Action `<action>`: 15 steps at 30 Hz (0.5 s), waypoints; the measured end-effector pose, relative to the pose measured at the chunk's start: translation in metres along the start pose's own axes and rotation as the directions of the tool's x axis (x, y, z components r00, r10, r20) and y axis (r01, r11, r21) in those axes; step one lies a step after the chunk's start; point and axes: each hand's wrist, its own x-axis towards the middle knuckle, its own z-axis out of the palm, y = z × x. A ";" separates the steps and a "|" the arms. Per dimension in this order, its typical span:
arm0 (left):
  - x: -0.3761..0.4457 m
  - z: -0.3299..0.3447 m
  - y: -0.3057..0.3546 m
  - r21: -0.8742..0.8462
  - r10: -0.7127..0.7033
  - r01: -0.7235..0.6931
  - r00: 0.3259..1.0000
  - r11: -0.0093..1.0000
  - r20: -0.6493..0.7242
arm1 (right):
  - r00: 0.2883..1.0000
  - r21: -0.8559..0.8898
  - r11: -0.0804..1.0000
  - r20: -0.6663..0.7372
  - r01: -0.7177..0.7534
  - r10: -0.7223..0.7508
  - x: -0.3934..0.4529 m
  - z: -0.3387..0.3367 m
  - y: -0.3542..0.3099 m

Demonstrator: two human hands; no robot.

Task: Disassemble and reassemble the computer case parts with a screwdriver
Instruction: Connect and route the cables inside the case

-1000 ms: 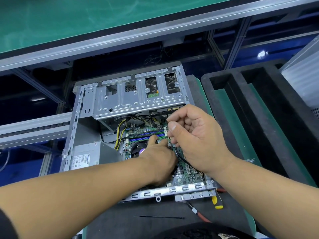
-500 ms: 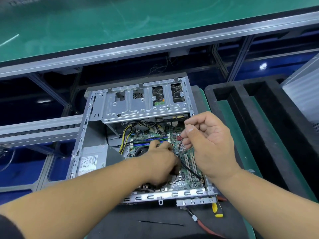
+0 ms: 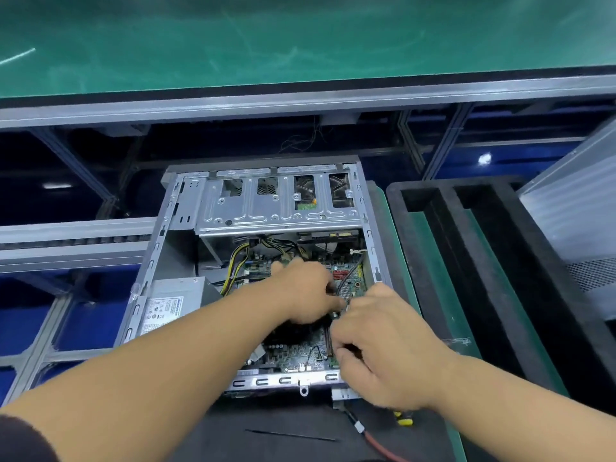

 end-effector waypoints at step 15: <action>0.001 0.018 -0.008 -0.324 0.181 -0.171 0.983 0.931 0.002 | 0.854 0.492 0.865 -0.408 -0.092 0.323 -0.009 0.017 0.009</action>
